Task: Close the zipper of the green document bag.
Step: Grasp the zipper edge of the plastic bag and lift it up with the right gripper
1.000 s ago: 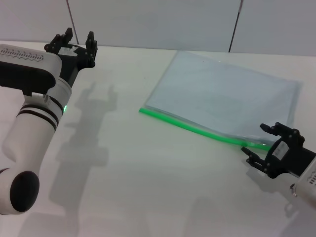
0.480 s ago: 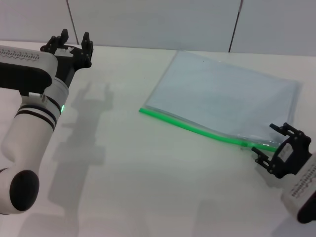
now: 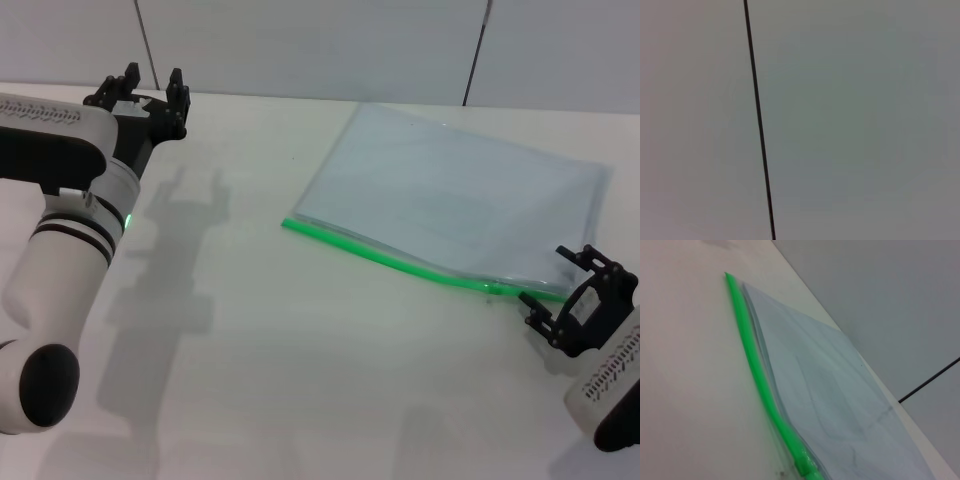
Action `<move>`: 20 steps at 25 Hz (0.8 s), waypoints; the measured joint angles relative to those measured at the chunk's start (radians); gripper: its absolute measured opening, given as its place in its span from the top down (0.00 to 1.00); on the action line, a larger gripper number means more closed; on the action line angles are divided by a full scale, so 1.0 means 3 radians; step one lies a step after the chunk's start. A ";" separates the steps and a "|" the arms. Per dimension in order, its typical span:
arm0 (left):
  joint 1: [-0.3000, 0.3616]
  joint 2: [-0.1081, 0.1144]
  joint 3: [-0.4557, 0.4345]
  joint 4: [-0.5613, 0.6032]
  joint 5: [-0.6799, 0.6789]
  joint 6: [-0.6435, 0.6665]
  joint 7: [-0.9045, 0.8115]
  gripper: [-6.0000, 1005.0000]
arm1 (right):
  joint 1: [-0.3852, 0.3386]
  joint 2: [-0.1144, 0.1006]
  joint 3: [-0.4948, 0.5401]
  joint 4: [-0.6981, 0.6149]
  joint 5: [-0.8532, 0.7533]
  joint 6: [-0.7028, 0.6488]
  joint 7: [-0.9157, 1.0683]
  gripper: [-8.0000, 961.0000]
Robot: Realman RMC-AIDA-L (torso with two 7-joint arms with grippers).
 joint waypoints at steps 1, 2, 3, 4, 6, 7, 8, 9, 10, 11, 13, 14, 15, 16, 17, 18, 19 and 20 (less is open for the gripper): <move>0.0000 0.0001 0.0000 0.0000 -0.0008 0.0000 0.0000 0.49 | -0.0002 0.0000 0.0002 0.0004 0.0000 0.0000 -0.0003 0.27; 0.0000 0.0002 0.0000 0.0000 -0.0019 0.0000 0.0000 0.49 | -0.0003 0.0000 0.0003 0.0012 -0.0001 0.0000 -0.0006 0.27; 0.0000 0.0003 0.0000 0.0000 -0.0029 0.0000 0.0001 0.49 | -0.0005 0.0001 0.0003 0.0027 -0.0001 0.0000 -0.0009 0.27; 0.0000 0.0005 0.0000 0.0000 -0.0036 0.0000 0.0000 0.49 | -0.0007 0.0001 0.0004 0.0043 -0.0001 0.0000 -0.0011 0.27; 0.0000 0.0007 0.0000 0.0000 -0.0036 0.0000 -0.0003 0.49 | -0.0015 0.0002 0.0003 0.0062 -0.0001 -0.0001 -0.0013 0.27; 0.0000 0.0007 0.0000 0.0001 -0.0036 0.0000 -0.0004 0.49 | -0.0019 0.0002 0.0000 0.0065 -0.0001 -0.0008 -0.0015 0.27; 0.0006 0.0009 0.0000 0.0003 -0.0036 -0.0001 -0.0006 0.49 | -0.0022 0.0002 -0.0001 0.0065 -0.0001 -0.0026 -0.0021 0.27; 0.0006 0.0009 0.0000 0.0003 -0.0036 -0.0001 -0.0006 0.49 | -0.0030 0.0002 -0.0001 0.0061 -0.0001 -0.0058 -0.0032 0.27; 0.0011 0.0011 0.0000 0.0004 -0.0036 -0.0001 -0.0005 0.49 | -0.0039 0.0002 0.0002 0.0051 0.0000 -0.0080 -0.0041 0.27; 0.0014 0.0012 0.0000 0.0004 -0.0036 -0.0001 -0.0004 0.49 | -0.0052 0.0002 0.0008 0.0039 0.0000 -0.0095 -0.0051 0.27; 0.0015 0.0013 -0.0002 0.0005 -0.0036 -0.0002 -0.0002 0.49 | -0.0071 0.0010 0.0021 0.0028 -0.0001 -0.0098 -0.0081 0.27; 0.0015 0.0015 -0.0004 0.0005 -0.0036 -0.0002 -0.0002 0.49 | -0.0073 0.0027 0.0048 0.0037 -0.0001 -0.0093 -0.0115 0.27; 0.0016 0.0017 -0.0005 0.0006 -0.0037 -0.0003 -0.0004 0.49 | -0.0074 0.0048 0.0078 0.0050 -0.0001 -0.0087 -0.0154 0.27; 0.0016 0.0018 -0.0005 0.0006 -0.0041 -0.0003 -0.0004 0.49 | -0.0076 0.0081 0.0119 0.0065 -0.0002 -0.0084 -0.0198 0.28; 0.0015 0.0018 -0.0005 0.0006 -0.0049 -0.0004 -0.0004 0.49 | -0.0083 0.0122 0.0172 0.0080 -0.0002 -0.0083 -0.0260 0.28; 0.0015 0.0018 -0.0005 0.0006 -0.0058 -0.0004 -0.0002 0.49 | -0.0095 0.0171 0.0231 0.0091 -0.0002 -0.0082 -0.0347 0.28; 0.0016 0.0017 -0.0005 0.0006 -0.0076 -0.0004 0.0003 0.49 | -0.0110 0.0215 0.0282 0.0097 -0.0002 -0.0082 -0.0423 0.28; 0.0016 0.0016 -0.0006 0.0006 -0.0093 -0.0005 0.0008 0.49 | -0.0126 0.0259 0.0338 0.0102 -0.0002 -0.0082 -0.0509 0.28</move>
